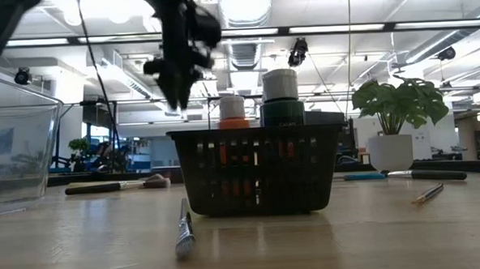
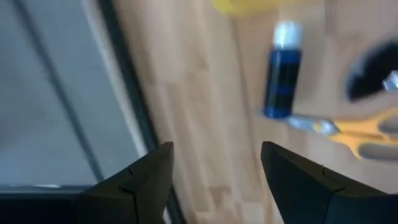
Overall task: Pick & Place Paint Supplies
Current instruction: Put the purple paint bottle into the black bin
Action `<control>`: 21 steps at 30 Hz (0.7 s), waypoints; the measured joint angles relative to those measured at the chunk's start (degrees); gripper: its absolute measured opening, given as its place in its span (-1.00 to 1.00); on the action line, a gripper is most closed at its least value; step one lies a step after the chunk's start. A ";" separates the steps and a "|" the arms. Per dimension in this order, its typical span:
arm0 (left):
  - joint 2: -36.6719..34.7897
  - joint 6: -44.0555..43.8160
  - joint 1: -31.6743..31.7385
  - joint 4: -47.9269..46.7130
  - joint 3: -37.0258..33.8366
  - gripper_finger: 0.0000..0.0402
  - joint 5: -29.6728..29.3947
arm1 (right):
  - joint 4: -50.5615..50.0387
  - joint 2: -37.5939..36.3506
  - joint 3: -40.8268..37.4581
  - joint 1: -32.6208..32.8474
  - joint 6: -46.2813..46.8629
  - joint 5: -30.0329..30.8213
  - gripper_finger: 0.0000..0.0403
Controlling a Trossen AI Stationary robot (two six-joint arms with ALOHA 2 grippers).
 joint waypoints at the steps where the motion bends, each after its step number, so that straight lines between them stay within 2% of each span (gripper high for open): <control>1: 1.28 -0.02 0.04 -0.66 -0.21 0.23 0.07 | -0.29 0.00 0.00 0.00 0.04 0.00 0.70; 4: 3.39 0.32 -0.18 -0.60 -2.89 0.23 3.45 | -0.75 0.00 0.00 0.00 -0.33 -0.02 0.70; 7: 4.43 0.76 -1.23 0.55 -5.52 0.23 4.12 | -0.73 0.00 0.00 0.00 -0.52 -0.04 0.70; 13: 4.15 1.22 -2.50 9.08 -10.70 0.23 5.75 | -0.72 0.00 0.00 0.00 -2.10 -0.11 0.70; 17: 4.16 1.21 -3.62 12.85 -12.13 0.23 6.32 | -0.73 -0.01 0.00 0.00 -2.51 -0.20 0.70; 21: 4.29 1.20 -3.68 17.26 -13.31 0.23 9.27 | -0.73 -0.02 0.00 -0.02 -2.95 -0.20 0.70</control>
